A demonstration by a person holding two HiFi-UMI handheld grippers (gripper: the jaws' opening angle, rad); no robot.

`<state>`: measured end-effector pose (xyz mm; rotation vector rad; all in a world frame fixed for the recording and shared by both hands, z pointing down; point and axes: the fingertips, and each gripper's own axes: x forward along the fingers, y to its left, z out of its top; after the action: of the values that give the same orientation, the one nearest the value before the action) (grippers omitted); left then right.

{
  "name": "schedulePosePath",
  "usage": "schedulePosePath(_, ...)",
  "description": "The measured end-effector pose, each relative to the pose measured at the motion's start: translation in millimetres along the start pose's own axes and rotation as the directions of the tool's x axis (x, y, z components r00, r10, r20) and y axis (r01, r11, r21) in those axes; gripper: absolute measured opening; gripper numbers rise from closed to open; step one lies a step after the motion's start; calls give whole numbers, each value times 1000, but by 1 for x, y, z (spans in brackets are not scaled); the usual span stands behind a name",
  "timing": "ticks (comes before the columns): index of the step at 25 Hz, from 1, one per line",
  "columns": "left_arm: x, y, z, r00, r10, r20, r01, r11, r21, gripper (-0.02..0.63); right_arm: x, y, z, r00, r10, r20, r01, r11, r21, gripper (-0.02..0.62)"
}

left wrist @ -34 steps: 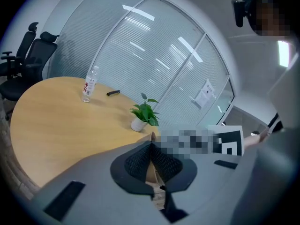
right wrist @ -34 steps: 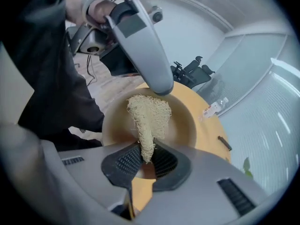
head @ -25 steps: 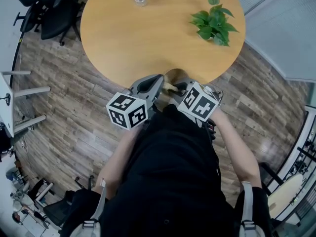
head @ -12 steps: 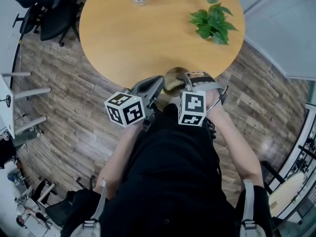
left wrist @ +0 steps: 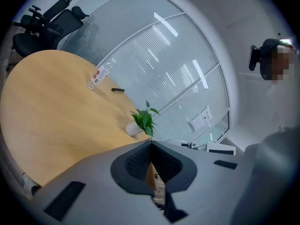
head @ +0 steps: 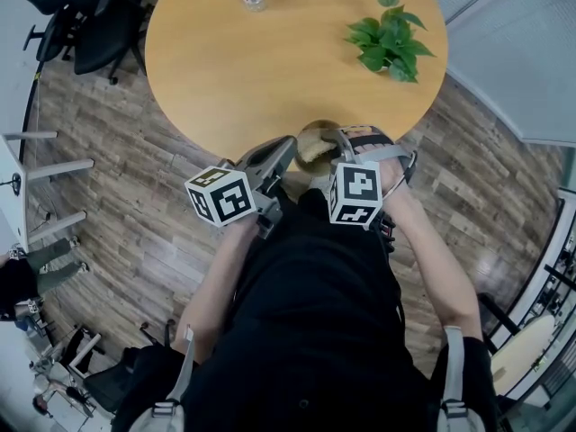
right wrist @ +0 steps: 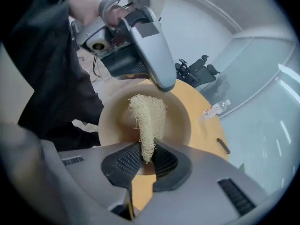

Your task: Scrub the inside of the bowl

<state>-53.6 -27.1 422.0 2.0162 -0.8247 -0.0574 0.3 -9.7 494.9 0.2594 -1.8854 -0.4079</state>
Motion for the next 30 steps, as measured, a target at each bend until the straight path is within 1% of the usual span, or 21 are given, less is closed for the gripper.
schedulePosePath(2, 0, 2, 0, 1000, 6, -3, -6, 1000, 1, 9, 0, 6, 1, 997, 73, 20, -74, 995, 69, 41)
schedulePosePath(5, 1, 7, 0, 1000, 20, -5, -20, 1000, -6, 9, -1, 13, 4, 987, 150, 52, -155, 982, 108, 41)
schedulePosePath(7, 2, 11, 0, 1000, 29, -5, -29, 999, -18, 9, -4, 20, 8, 973, 212, 87, -221, 968, 115, 41)
schedulePosePath(9, 2, 15, 0, 999, 33, -4, -33, 999, -33, 9, -9, 26, 14, 952, 274, 140, -293, 945, 143, 41)
schedulePosePath(11, 2, 19, 1, 999, 32, 4, -31, 998, -56, 9, -16, 26, 21, 930, 305, 207, -345, 918, 195, 41)
schedulePosePath(13, 2, 24, 3, 999, 26, 19, -24, 996, -88, 9, -22, 20, 25, 917, 299, 265, -364, 898, 246, 41)
schedulePosePath(15, 2, 29, 7, 999, 21, 36, -17, 993, -120, 9, -27, 9, 26, 909, 272, 316, -368, 880, 300, 41)
schedulePosePath(18, 1, 41, 10, 998, 28, 57, -18, 987, -159, 9, -34, -9, 25, 901, 207, 382, -362, 842, 400, 41)
schedulePosePath(20, 1, 47, 10, 997, 28, 65, -15, 981, -193, 9, -41, -25, 23, 897, 137, 419, -344, 813, 471, 41)
schedulePosePath(22, 1, 51, 8, 997, 24, 68, -8, 972, -236, 9, -50, -43, 19, 893, 38, 448, -310, 774, 552, 41)
schedulePosePath(24, 0, 58, 7, 997, 39, 69, -19, 964, -264, 9, -58, -59, 10, 887, -74, 455, -269, 720, 640, 41)
schedulePosePath(26, 1, 64, 5, 996, 43, 73, -21, 960, -280, 9, -67, -67, 2, 872, -157, 464, -261, 652, 712, 41)
schedulePosePath(28, 2, 68, 3, 996, 45, 71, -22, 956, -293, 9, -73, -67, -4, 853, -201, 481, -288, 586, 757, 41)
schedulePosePath(30, 4, 71, 0, 996, 42, 73, -17, 951, -309, 9, -77, -62, -9, 840, -224, 494, -320, 531, 785, 41)
